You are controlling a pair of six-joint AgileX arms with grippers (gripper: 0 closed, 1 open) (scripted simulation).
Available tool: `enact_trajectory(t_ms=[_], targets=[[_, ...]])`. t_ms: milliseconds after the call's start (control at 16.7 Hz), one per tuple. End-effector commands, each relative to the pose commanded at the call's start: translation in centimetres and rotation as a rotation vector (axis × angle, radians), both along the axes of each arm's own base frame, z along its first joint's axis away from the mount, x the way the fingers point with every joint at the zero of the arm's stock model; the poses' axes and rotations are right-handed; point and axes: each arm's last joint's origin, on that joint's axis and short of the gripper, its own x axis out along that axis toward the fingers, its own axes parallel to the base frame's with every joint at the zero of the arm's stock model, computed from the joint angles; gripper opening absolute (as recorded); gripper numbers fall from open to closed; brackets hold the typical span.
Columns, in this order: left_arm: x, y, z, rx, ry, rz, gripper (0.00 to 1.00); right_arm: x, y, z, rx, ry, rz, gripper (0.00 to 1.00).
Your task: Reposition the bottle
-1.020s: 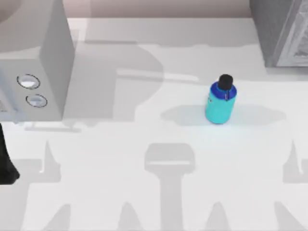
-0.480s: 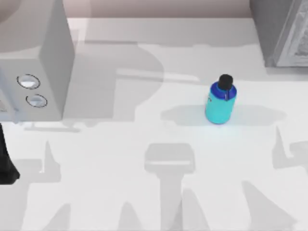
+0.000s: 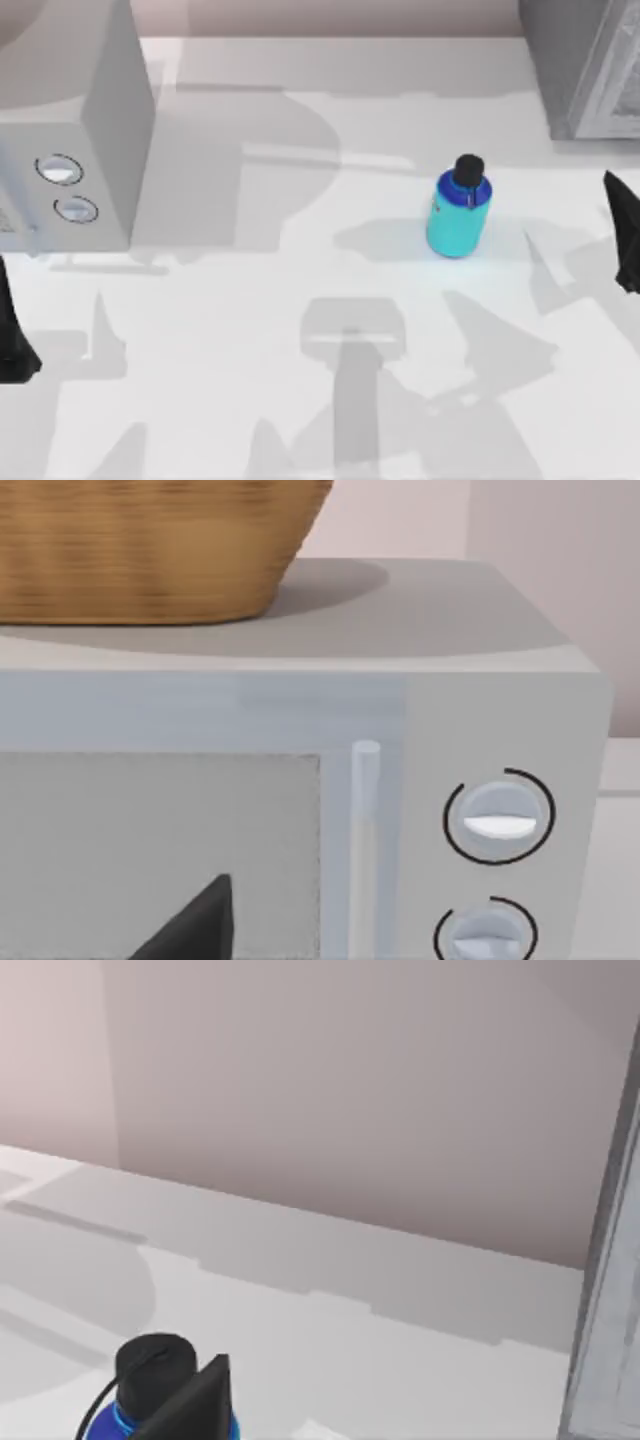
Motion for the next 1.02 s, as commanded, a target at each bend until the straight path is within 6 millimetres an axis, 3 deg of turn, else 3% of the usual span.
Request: enact_trajectory(t_ms=[420,720,1020], targets=[[0.0,0.0,0.0,0.0,0.0,0.0,1.0,4.5,1.5,-6.6,-0.008,0.039,0.233,1.0],[0.0,0.0,0.0,0.0,0.0,0.0,1.0,5.1,2.3,-11.0,-0.007,0.061,0.348,1.0],[0.0,0.0,0.0,0.0,0.0,0.0,1.0,5.0,2.4,-12.3,-0.006,0.068,0.378,1.0]])
